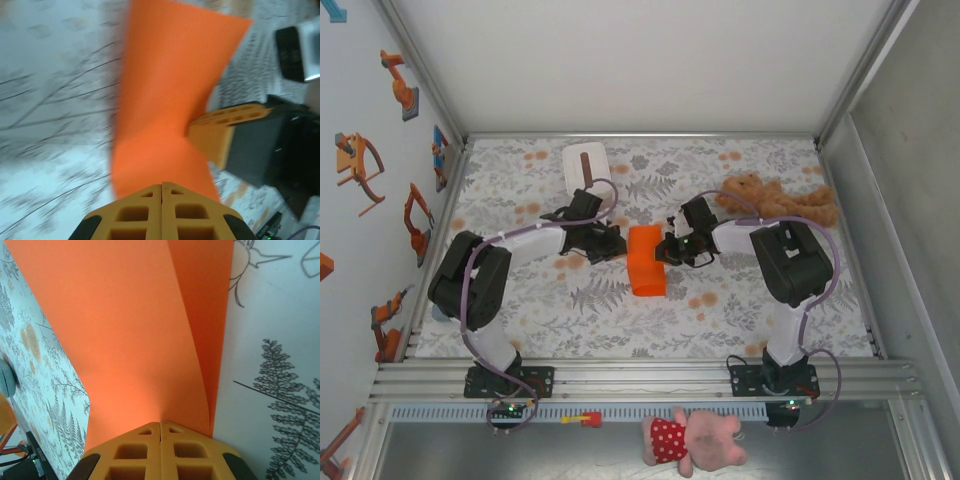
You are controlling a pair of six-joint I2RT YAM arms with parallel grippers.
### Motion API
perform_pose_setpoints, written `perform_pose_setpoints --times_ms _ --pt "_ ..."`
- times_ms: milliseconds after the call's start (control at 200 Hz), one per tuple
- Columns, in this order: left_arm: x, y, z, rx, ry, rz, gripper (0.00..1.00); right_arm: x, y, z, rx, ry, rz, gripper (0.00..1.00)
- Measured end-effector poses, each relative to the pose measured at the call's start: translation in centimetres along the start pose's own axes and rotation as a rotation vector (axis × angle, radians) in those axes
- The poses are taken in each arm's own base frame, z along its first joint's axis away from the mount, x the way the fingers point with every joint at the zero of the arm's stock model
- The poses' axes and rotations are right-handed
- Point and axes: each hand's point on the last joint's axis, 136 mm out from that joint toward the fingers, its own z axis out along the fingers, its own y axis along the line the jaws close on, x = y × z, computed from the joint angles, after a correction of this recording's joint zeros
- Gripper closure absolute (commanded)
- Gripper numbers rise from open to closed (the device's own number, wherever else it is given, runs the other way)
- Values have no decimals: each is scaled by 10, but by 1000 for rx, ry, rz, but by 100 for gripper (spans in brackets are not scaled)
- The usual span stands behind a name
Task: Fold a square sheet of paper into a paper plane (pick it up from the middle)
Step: First fold the square sheet of paper in half at the center of the table.
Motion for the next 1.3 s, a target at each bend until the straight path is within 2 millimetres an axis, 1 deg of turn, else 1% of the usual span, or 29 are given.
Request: perform_pose_setpoints --times_ms 50,135,200,265,361,491,686,831,861,901,926,1002,1062,1137,1197,1237,1302 --pt "-4 -9 9 11 -2 5 100 0 0 0 -1 -1 -1 100" --pt "-7 -14 27 13 2 -10 100 0 0 0 -1 -1 -1 100" --pt "-5 -7 40 -1 13 -34 100 0 0 0 -1 -1 -1 100" --pt "-1 1 49 -23 27 -56 100 0 0 0 -2 -2 -1 100" --pt "2 12 53 -47 27 -81 100 0 0 0 -2 -2 -2 100" --pt "-2 19 49 -38 3 -91 100 0 0 0 -1 -1 -1 100" --pt "-14 48 27 -52 -54 -137 100 0 0 0 -2 -2 -2 100" --pt "-22 62 8 -101 -119 -147 100 0 0 0 -2 -2 -2 100" --pt "-23 61 4 -103 -133 -145 100 0 0 0 -2 -2 -2 100" --pt "-26 55 -2 -94 -153 -136 100 0 0 0 -2 -2 -2 100" --pt "-28 50 -5 -83 -168 -126 100 0 0 0 -2 -2 -2 100" --pt "-32 24 -9 -28 -205 -82 100 0 0 0 -2 -2 -2 100" --pt "-32 3 -4 11 -211 -46 100 0 0 0 -3 -3 -3 100" --pt "-32 -13 10 40 -197 -25 100 0 0 0 -3 -2 -2 100" --pt "-34 -17 21 52 -187 -26 100 0 0 0 -4 -2 -2 100" --pt "-36 -14 28 52 -182 -36 100 0 0 0 -4 -2 -3 100" --pt "-37 -5 39 37 -168 -59 100 0 0 0 -4 -1 -2 100"
